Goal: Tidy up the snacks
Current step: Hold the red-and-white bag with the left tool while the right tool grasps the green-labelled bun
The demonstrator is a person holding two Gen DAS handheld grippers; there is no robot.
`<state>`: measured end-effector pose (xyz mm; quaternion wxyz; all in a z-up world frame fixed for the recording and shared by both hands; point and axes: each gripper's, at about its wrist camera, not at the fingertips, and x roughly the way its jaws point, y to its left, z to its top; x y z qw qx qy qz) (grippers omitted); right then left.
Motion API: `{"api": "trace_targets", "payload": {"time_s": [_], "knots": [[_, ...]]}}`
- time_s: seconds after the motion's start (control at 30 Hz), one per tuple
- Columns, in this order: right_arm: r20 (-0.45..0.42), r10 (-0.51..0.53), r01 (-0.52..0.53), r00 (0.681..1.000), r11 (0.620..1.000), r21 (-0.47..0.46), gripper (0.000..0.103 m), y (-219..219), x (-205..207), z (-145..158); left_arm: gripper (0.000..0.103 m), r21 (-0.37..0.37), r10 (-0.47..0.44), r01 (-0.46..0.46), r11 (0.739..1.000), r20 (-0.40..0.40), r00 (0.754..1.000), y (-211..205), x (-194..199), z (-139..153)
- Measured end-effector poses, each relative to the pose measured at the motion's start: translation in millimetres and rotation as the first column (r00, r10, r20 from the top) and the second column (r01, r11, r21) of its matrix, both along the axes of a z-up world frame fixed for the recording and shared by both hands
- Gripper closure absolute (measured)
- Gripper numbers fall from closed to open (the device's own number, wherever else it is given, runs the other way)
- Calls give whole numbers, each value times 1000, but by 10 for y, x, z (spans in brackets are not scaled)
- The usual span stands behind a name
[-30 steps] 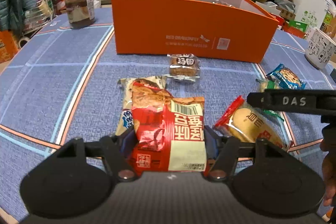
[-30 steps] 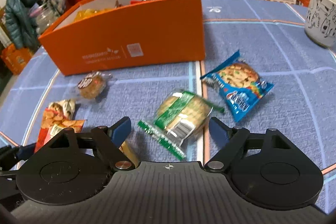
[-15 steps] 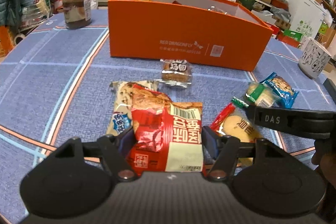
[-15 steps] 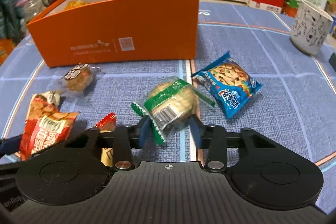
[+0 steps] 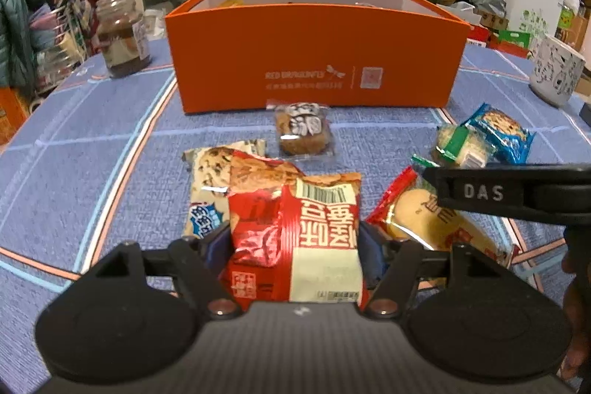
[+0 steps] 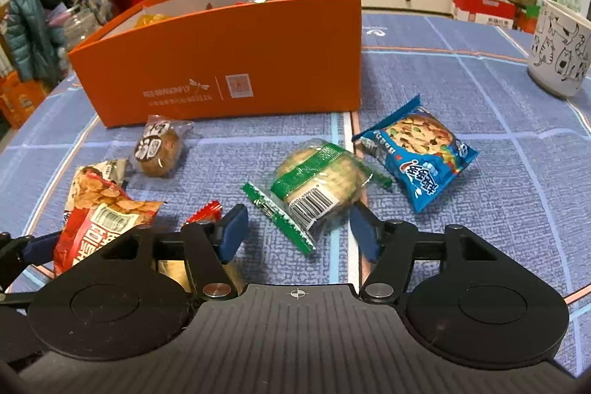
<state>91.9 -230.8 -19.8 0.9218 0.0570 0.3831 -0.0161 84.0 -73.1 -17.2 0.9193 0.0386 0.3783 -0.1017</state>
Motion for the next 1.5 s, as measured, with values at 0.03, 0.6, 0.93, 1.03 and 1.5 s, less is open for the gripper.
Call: {"api": "trace_targets", "payload": {"time_s": [0.03, 0.6, 0.93, 1.03, 1.5], "knots": [[0, 12, -12, 1000, 1000, -7, 52, 8, 6, -2, 37, -2, -7, 7, 1000, -2, 1000, -4, -3, 0], [-77, 733, -716, 676, 629, -304, 35, -137, 273, 600, 37, -71, -79, 75, 995, -60, 995, 202, -24, 59], [-407, 897, -963, 173, 67, -261, 56, 80, 798, 360, 30, -25, -100, 98, 995, -70, 993, 108, 23, 21], [-438, 892, -973, 113, 10, -231, 52, 100, 883, 247, 26, -9, -114, 114, 993, -77, 990, 69, 30, -5], [-549, 836, -978, 0, -116, -176, 43, -16, 1002, 360, 25, -15, -113, 112, 994, -88, 990, 51, 60, -5]]}}
